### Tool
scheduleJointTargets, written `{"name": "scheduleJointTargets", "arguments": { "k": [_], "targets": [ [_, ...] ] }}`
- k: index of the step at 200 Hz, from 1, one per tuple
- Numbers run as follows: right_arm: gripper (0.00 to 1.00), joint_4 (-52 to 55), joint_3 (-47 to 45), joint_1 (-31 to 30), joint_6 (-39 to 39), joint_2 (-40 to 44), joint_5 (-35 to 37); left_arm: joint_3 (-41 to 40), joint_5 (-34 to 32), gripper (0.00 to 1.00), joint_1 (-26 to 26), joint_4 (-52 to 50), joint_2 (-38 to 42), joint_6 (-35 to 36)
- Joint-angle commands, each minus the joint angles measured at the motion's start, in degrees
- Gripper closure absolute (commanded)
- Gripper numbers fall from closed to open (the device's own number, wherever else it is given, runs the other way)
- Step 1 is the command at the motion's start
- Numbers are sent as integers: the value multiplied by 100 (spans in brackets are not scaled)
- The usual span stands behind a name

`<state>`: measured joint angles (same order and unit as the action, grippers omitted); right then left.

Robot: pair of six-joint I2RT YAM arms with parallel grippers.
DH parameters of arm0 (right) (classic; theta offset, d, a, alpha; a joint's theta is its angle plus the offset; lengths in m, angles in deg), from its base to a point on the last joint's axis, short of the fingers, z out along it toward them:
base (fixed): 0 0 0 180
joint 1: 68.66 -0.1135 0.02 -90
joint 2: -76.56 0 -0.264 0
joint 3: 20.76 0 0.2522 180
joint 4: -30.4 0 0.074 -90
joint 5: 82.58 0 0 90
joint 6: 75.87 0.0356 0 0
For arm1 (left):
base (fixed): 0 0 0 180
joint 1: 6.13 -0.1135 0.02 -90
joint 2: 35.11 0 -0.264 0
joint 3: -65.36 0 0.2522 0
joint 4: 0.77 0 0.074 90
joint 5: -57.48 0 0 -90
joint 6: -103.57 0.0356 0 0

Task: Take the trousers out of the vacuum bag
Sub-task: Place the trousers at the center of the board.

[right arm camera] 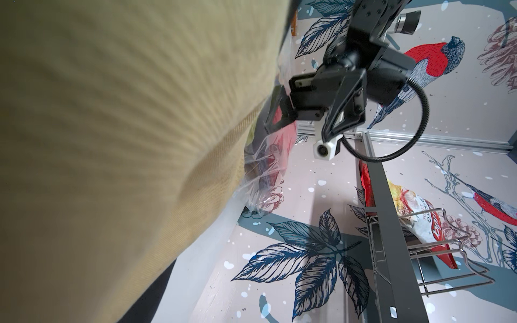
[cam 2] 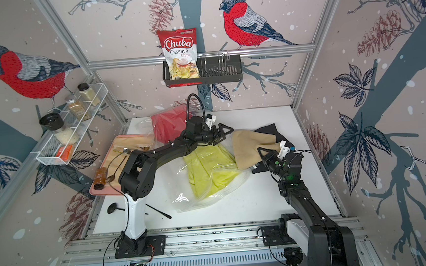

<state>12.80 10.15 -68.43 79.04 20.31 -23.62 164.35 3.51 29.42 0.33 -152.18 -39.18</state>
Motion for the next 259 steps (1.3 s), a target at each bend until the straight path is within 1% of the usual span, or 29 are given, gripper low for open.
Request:
{"name": "scheduleJointTargets", "arguments": {
  "k": [1,8,16,24,32,42,53,82,118,132,160,169,190,222,259],
  "targets": [
    [98,-172,116,-62,178,-68,-17,12,-963,4,376,-1210,410,1595],
    [98,-203,108,-82,207,-74,-8,25,-1133,5,512,-1499,491,1719],
    [98,-237,83,-106,224,-78,22,-27,-1031,6,574,-1671,543,1567],
    [98,-247,70,-135,230,-79,59,-280,-799,8,629,-1447,624,1249],
    [98,-274,48,-162,240,-79,96,-550,-795,8,713,-1223,743,1020],
    [98,-323,30,-208,251,-85,130,-731,-1187,8,905,-1287,924,1050],
    [98,-340,23,-243,242,-93,165,-745,-1734,8,1159,-1583,1070,1352],
    [98,-413,17,-300,255,-147,163,-773,-2643,6,1727,-1785,1277,2116],
    [98,-466,-1,-333,332,-135,187,-721,-3840,4,2365,-1945,1345,2939],
    [98,-510,-10,-344,389,-141,170,-653,-4362,3,2575,-2086,1232,3121],
    [98,-563,-10,-388,470,-115,122,-561,-4929,3,2782,-2066,940,3313],
    [98,-551,-18,-401,479,-93,117,-528,-5221,3,2845,-2030,858,3385],
    [98,-550,-44,-409,512,-45,81,-208,-5794,2,2879,-2251,555,3454],
    [98,-524,-75,-419,531,9,69,187,-5848,2,2909,-2292,258,3745],
    [98,-753,-132,-418,710,-26,-35,460,-6029,2,2907,-2404,-76,3901]
  ]
}}
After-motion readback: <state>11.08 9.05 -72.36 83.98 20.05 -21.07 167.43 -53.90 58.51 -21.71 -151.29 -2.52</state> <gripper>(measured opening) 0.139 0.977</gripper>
